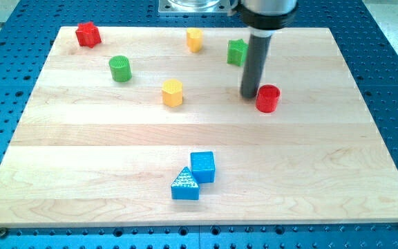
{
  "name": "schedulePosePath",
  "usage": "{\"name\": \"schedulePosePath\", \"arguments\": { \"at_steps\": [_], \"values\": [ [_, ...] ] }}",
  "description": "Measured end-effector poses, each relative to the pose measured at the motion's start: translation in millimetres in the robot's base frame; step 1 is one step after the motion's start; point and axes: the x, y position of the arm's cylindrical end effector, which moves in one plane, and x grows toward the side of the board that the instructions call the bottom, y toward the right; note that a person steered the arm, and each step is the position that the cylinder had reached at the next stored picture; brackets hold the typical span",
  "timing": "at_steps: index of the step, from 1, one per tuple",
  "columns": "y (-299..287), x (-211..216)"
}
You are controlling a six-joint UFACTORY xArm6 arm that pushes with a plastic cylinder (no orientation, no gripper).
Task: Separate the triangle from the cube
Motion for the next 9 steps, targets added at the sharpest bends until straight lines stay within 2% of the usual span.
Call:
{"name": "schedulePosePath", "arguments": {
  "at_steps": [1,3,5,6,7,8,9],
  "values": [
    [-46.3,52.3],
    [22.5,220.3],
    [-118.4,194.9],
    [-159.6,205.3],
    [-185.5,207.0],
    [-196.8,147.8],
    [-198.0,130.9]
  ]
}}
